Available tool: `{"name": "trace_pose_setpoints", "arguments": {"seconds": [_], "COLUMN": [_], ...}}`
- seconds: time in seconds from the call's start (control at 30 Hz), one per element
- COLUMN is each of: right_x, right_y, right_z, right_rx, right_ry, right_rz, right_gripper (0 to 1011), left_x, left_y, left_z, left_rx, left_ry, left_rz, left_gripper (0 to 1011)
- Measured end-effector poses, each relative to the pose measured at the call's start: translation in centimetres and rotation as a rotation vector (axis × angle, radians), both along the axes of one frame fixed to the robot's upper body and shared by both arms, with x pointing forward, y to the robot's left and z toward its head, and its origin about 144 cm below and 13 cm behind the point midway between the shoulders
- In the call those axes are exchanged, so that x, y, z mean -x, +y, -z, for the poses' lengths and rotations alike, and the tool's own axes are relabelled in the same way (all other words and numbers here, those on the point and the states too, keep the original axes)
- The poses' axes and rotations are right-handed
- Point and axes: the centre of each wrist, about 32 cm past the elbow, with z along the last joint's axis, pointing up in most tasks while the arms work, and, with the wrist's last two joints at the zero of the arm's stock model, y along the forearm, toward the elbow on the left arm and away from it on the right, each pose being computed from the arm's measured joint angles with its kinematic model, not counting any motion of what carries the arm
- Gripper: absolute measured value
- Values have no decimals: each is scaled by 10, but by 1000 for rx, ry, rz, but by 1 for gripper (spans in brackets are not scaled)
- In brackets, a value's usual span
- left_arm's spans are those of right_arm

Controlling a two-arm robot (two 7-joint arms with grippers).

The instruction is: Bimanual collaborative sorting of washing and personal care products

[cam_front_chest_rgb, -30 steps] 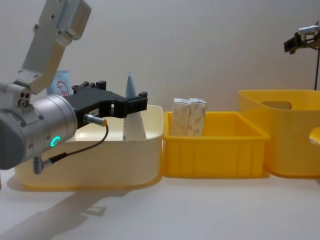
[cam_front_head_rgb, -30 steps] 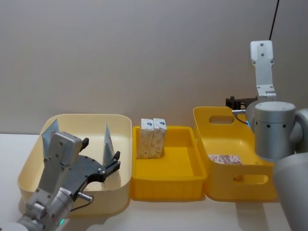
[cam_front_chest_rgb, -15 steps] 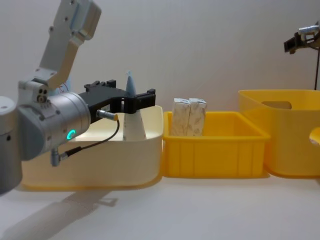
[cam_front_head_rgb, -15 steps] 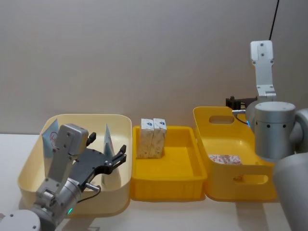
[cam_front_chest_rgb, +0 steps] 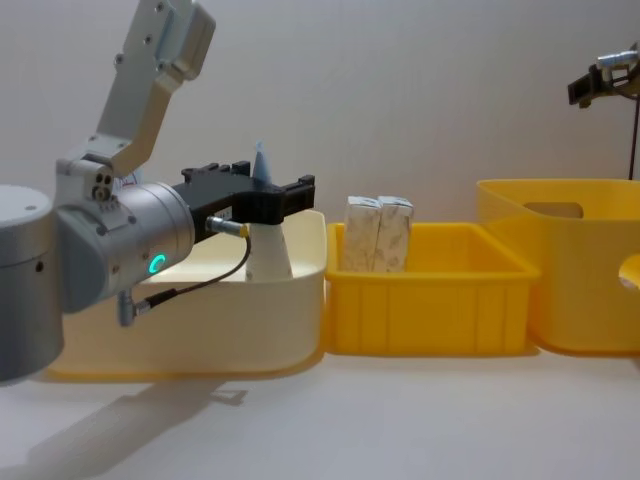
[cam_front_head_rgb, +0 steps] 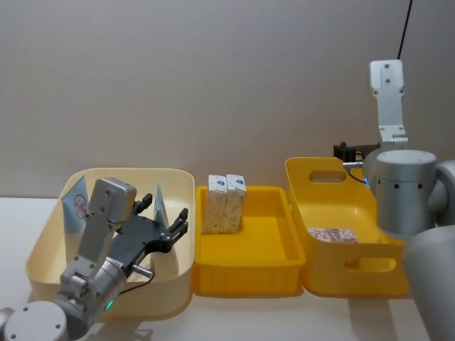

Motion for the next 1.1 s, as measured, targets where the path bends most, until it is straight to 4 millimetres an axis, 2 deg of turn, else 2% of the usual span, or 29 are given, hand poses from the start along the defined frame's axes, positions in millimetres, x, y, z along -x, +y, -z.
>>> {"name": "trace_pose_setpoints", "arguments": {"seconds": [0.33,0.37,0.67,0.87,1.1], "right_x": [0,0,0,0,0], "right_y": [0,0,0,0,0], "right_z": [0,0,0,0,0], "right_rx": [0,0,0,0,0], "right_ry": [0,0,0,0,0], "right_rz": [0,0,0,0,0], "right_gripper": [1001,1001,1001,1001,1001], "left_x": [-3,-3,-4,-4,-4], "left_y": [-1,-2,-2,-2,-2], "left_z": [-1,0,-1,-1,-1], "left_rx": [2,3,3,3,3], "left_ry": [2,2,3,3,3], "left_rz": [4,4,6,6,7], "left_gripper": [542,480,192,149,146]}}
